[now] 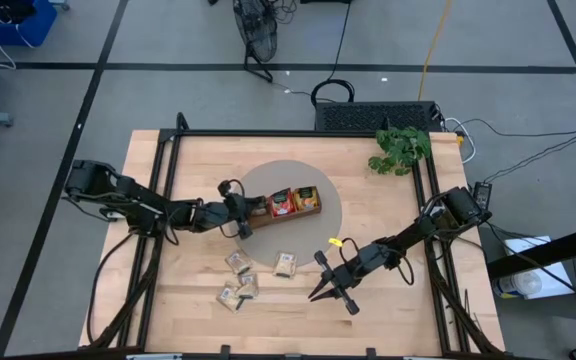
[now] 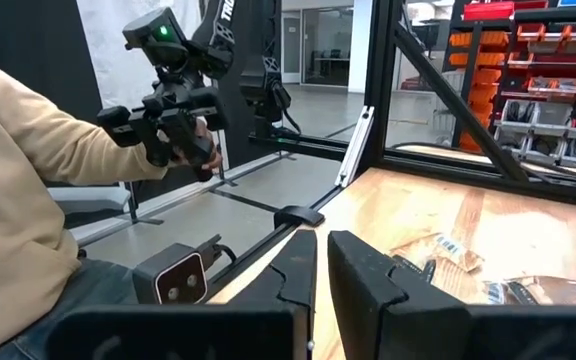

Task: Pick & Place Tea
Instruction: Put the brown tea bag into the wooden organizer

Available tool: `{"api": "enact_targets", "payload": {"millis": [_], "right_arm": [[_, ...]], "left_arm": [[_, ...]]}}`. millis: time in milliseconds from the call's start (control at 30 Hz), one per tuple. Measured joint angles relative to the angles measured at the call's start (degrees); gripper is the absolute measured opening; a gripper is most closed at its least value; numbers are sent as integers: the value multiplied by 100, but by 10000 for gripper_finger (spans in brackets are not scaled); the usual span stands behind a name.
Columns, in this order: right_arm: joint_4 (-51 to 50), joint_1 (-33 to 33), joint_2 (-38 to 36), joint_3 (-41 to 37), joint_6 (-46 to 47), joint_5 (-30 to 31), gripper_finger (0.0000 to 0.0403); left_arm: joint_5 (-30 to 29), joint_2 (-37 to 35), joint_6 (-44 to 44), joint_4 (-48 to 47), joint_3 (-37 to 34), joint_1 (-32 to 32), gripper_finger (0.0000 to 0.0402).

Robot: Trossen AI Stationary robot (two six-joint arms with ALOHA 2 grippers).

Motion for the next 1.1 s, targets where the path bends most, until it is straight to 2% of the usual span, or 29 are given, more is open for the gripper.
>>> {"api": "enact_targets", "payload": {"millis": [233,400,533,600,700,800,900,1033,1100], "right_arm": [[-73,0,0,-2,15,0,18],[-131,0,0,-2,4,-1,18],[-207,0,0,-2,2,1,18],[-194,0,0,-2,-3,1,18],[-189,-2,0,-2,-22,5,18],[-185,-2,0,-2,-24,7,18],[-193,-4,0,-2,-23,10,18],[-192,-4,0,-2,-22,12,18],[-192,-2,0,-2,3,12,18]], "left_arm": [[-2,-255,69,2,0,-50,110],[-2,-806,326,12,0,-174,117],[70,-1234,11,-99,74,-296,117],[161,-1394,-2,-799,388,-366,113],[187,-1434,-93,-2686,1411,-459,75],[198,-1072,-441,-4641,2668,-495,15],[373,-492,-624,-6103,3667,-412,5],[913,448,-663,-7028,4407,-225,3],[1066,871,-632,-7199,4652,-141,3]]}}
